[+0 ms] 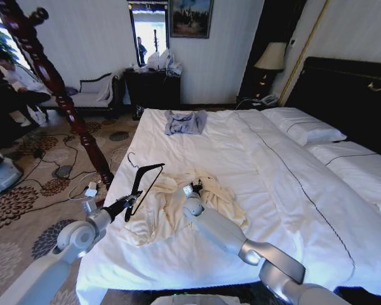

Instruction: Pick up the clothes from the bed and hang them on the clothes hanger.

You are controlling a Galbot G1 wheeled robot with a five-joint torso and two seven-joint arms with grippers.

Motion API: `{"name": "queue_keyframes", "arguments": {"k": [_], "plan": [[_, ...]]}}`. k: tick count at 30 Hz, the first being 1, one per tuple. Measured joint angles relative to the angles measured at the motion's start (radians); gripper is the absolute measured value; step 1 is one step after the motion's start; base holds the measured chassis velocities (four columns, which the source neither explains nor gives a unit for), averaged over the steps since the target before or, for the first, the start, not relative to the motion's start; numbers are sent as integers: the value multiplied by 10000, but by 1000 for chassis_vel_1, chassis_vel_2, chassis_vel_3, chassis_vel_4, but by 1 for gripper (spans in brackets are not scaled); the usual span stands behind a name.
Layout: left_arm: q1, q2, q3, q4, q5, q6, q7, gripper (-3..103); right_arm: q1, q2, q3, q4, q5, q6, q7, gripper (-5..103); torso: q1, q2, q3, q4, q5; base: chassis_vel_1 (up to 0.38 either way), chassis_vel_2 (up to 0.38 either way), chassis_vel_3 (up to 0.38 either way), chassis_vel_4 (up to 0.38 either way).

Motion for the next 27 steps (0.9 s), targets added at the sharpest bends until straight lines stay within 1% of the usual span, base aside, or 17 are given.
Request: {"name": "queue_keyframes", "arguments": {"k": [1, 2, 3, 4, 7, 8, 9, 16, 19, 21, 26, 27], "plan": [[0, -9, 17, -6, 10, -5, 0, 18, 0, -16, 33, 1, -45, 24, -6, 30, 0, 0, 0, 0, 0, 0, 0, 0, 0], [0, -9, 17, -6, 10, -5, 0, 18, 0, -16, 33, 1, -45, 24, -6, 30, 0, 0, 0, 0, 0, 0, 0, 0, 0], [-1, -14, 27, -8, 18, -9, 1, 18, 0, -40, 62, 12, -71, 56, -13, 24, 0, 0, 0, 0, 0, 0, 0, 0, 0], [-9, -18, 38, -7, 25, -12, 1, 18, -12, -81, 103, 69, -86, 101, -26, 24, 0, 1, 0, 0, 0, 0, 0, 0, 0], [-68, -18, 47, 3, 26, -23, 2, 18, -47, -246, 145, 335, -49, 171, -82, 8, 0, 0, 0, -1, 0, 0, 0, 0, 0], [-68, -18, 47, 3, 26, -23, 2, 18, -47, -246, 145, 335, -49, 171, -82, 8, 0, 0, 0, -1, 0, 0, 0, 0, 0], [-82, -18, 53, 8, 26, -24, 2, 18, -59, -314, 148, 444, -17, 192, -112, 3, 0, 0, 0, -1, 0, 0, 0, 0, 0], [-158, -34, 144, 11, 58, -34, -1, 18, -172, -539, 136, 844, 67, 373, -373, -2, 0, 0, 0, -1, 0, 0, 0, 0, 0], [-186, -37, 184, 7, 70, -35, -10, 18, -207, -544, 110, 946, 130, 434, -451, 14, 0, 0, 0, 0, 0, 0, 0, 0, 0], [-187, -37, 186, 6, 73, -35, -12, 18, -207, -535, 110, 946, 131, 442, -451, 14, 0, 0, -1, 0, 0, 0, 0, 0, 0], [-122, -42, 159, -12, 89, -44, -14, 18, -165, -504, 87, 945, 143, 459, -449, 41, 0, 0, 0, 0, 0, 0, 0, 0, 0], [-122, -42, 159, -12, 89, -44, -14, 18, -165, -504, 87, 945, 143, 459, -449, 41, 0, 0, 0, 0, 0, 0, 0, 0, 0]]}}
